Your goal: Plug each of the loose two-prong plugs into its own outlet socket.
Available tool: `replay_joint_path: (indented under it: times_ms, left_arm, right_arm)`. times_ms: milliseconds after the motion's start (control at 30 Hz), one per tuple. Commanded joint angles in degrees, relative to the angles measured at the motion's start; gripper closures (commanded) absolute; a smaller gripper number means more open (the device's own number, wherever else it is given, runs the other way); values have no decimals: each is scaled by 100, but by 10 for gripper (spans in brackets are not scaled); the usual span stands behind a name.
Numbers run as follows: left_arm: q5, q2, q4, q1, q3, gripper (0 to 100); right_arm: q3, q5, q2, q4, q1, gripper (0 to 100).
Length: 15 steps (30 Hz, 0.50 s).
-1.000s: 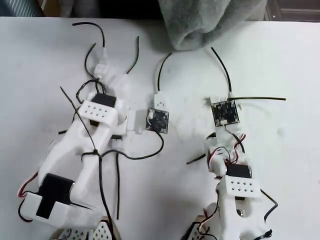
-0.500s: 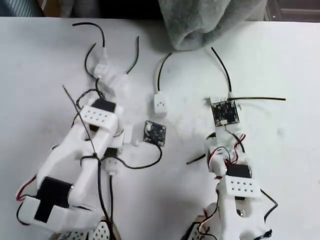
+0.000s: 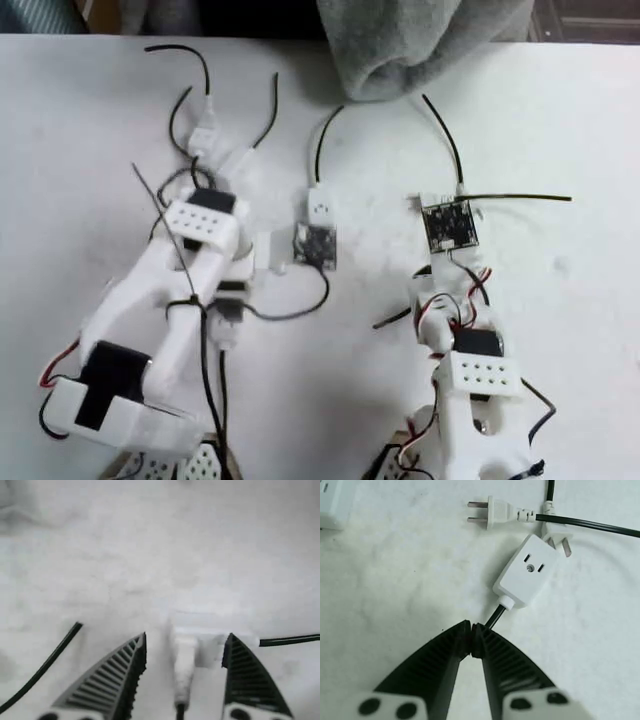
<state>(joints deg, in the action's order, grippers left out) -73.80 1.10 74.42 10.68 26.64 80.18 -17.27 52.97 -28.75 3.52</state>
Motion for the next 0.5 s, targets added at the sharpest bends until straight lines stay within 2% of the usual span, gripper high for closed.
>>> replay_joint_path:
  times_ms: [0, 100, 167, 233, 333, 467]
  left_arm:
    - [273, 66, 598, -48, -949, 727]
    - [290, 66, 1152, -66, -1662, 728]
    - [642, 57, 1336, -66, -2084, 729]
    - [1451, 48, 1248, -57, -2444, 729]
    - [3112, 48, 914, -57, -2963, 729]
    - [4923, 66, 1222, -13, -3587, 729]
  right_arm:
    - [-18, -53, 136, 119, 13, 978]
    - [-18, -53, 136, 119, 13, 978]
    - [-18, -53, 136, 119, 13, 978]
    - [-18, -53, 136, 119, 13, 978]
    - [-18, -53, 136, 119, 4, 978]
    - [-18, -53, 136, 119, 4, 978]
